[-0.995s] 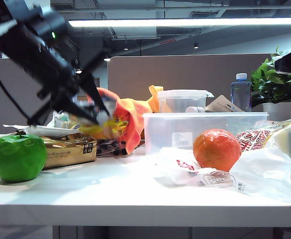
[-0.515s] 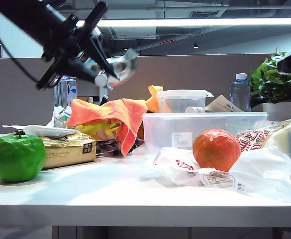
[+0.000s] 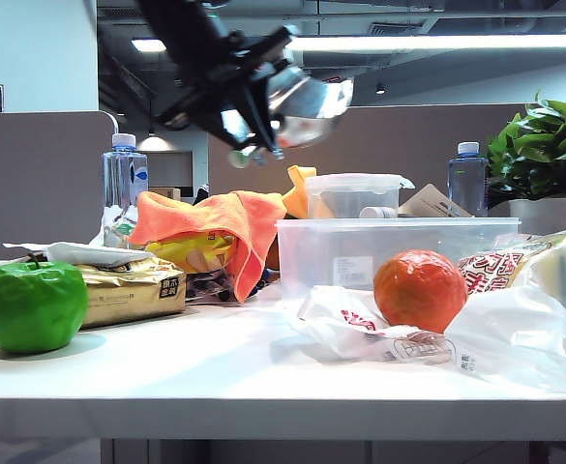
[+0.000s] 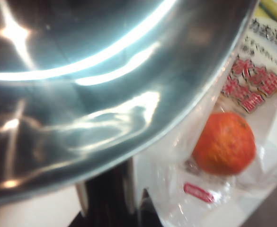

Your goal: Pick up the metal ice scoop from the table and place it inside the transparent plastic box.

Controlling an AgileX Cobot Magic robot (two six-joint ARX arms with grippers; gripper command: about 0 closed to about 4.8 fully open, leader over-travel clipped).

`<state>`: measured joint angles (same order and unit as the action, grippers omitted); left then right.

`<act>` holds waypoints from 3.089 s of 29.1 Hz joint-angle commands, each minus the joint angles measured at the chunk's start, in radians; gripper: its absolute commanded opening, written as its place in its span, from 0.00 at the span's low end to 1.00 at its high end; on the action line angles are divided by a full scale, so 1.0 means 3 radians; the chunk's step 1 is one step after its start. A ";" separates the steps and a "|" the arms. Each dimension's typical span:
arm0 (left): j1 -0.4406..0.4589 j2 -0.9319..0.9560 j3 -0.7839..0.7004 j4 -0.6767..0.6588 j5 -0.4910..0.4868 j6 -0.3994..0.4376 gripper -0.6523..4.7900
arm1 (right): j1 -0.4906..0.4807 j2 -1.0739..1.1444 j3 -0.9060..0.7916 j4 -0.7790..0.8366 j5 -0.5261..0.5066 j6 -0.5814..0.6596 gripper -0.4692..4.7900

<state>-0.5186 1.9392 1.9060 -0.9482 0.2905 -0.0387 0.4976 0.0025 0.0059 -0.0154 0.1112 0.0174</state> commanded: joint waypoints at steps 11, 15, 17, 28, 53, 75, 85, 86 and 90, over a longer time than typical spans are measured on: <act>-0.0549 0.0913 0.1214 -0.0072 -0.1573 0.1438 0.11 | -0.0549 0.0001 0.0006 0.0055 0.0001 0.0003 0.09; -0.0608 0.1057 0.1250 -0.0020 -0.1607 0.1651 0.11 | -0.0562 0.0001 0.0006 0.0055 0.0001 0.0003 0.09; -0.0636 0.1111 0.1250 0.0015 -0.1686 0.1647 0.11 | -0.0562 0.0001 0.0006 0.0055 -0.0003 0.0003 0.09; -0.0642 0.1160 0.1249 0.0034 -0.1717 0.1741 0.23 | -0.0562 0.0001 0.0006 0.0055 -0.0001 0.0003 0.09; -0.0645 0.1031 0.1506 -0.0431 -0.1864 0.1328 0.11 | -0.0412 0.0001 0.0006 0.0055 0.0006 0.0003 0.09; -0.1549 -0.0694 0.1502 0.0022 -0.1773 0.0880 0.11 | -0.0464 0.0001 0.0006 0.0055 -0.0055 0.0003 0.09; -0.2496 -0.1905 0.0507 0.0332 -0.2251 0.0875 0.11 | -0.1296 0.0001 0.0006 0.0055 -0.0045 0.0003 0.09; -0.2594 -0.2054 0.0314 0.0437 -0.2366 0.0876 0.11 | -0.1342 0.0001 0.0006 0.0055 -0.0038 0.0003 0.09; -0.2876 -0.2773 -0.0713 0.1049 -0.2452 0.0713 0.11 | -0.1391 0.0001 0.0006 0.0055 -0.0017 0.0003 0.09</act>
<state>-1.3678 1.1538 1.7805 -0.7231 -0.4316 0.2153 0.0780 0.0025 0.0059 -0.0154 0.1051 0.0174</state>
